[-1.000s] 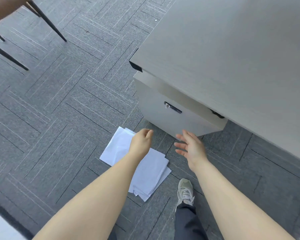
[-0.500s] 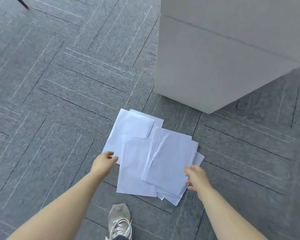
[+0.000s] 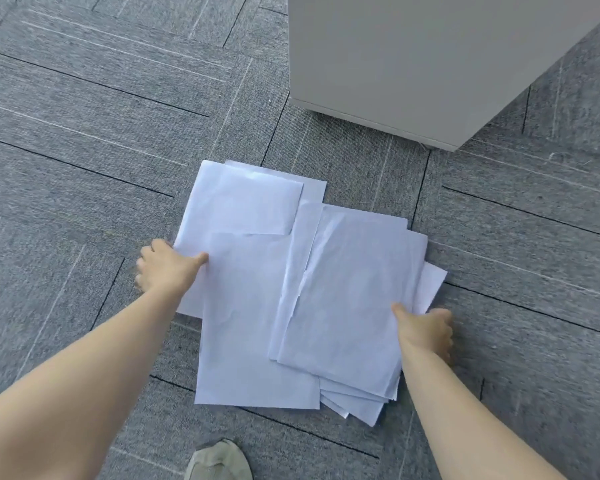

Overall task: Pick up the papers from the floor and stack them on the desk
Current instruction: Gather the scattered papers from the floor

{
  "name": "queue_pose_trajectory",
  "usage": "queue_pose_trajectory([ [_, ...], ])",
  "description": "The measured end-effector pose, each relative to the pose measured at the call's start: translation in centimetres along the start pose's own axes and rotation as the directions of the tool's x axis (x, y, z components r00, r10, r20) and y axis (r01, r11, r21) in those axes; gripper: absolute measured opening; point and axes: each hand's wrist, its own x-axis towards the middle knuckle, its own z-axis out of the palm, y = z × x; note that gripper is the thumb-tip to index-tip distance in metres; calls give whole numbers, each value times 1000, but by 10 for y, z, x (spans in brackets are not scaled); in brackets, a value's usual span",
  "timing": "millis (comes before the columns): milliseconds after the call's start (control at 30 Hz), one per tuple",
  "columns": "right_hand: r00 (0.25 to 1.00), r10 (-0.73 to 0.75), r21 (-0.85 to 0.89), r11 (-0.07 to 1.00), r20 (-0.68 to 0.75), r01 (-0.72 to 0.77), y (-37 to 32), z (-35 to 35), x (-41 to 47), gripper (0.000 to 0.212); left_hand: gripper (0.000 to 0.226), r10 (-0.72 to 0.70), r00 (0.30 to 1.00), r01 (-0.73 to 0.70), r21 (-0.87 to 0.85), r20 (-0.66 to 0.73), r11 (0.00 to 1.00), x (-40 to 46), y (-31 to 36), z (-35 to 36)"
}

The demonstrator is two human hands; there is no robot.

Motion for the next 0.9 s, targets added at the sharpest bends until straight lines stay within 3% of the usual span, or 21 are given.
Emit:
queue_pose_trajectory([
  [100, 998, -15, 66, 998, 61, 11, -7, 14, -12, 65, 72, 100, 993, -99, -22, 58, 995, -16, 12, 11],
  [233, 984, -23, 108, 994, 178, 3, -23, 23, -25, 48, 64, 208, 959, -158, -249, 190, 955, -39, 13, 21],
  [333, 981, -75, 184, 982, 181, 41, -25, 23, -25, 30, 29, 272, 922, -148, -395, 277, 907, -44, 8, 17],
  [400, 965, -127, 304, 951, 228, 53, -27, 23, -28, 21, 32, 300, 872, -98, -463, 387, 881, -43, 3, 18],
  [500, 889, -171, 377, 926, 425, -2, -32, 24, -30, 33, 42, 286, 849, -57, -462, 443, 885, -43, 2, 18],
  [567, 878, -189, 304, 951, 440, 52, -33, 23, -22, 41, 44, 281, 852, -39, -483, 441, 875, -43, 3, 13],
  [700, 905, -261, 278, 946, 337, 169, -35, -4, -2, 29, 32, 256, 906, -51, -516, 336, 855, -41, 3, -21],
  [800, 889, -334, 288, 925, 314, 246, -54, -61, -21, 26, 23, 252, 932, -66, -561, 261, 825, -59, 9, -75],
  [900, 857, -404, 367, 887, 320, 281, -84, -147, -71, 5, 22, 261, 945, -94, -600, 198, 795, -97, 20, -152],
])
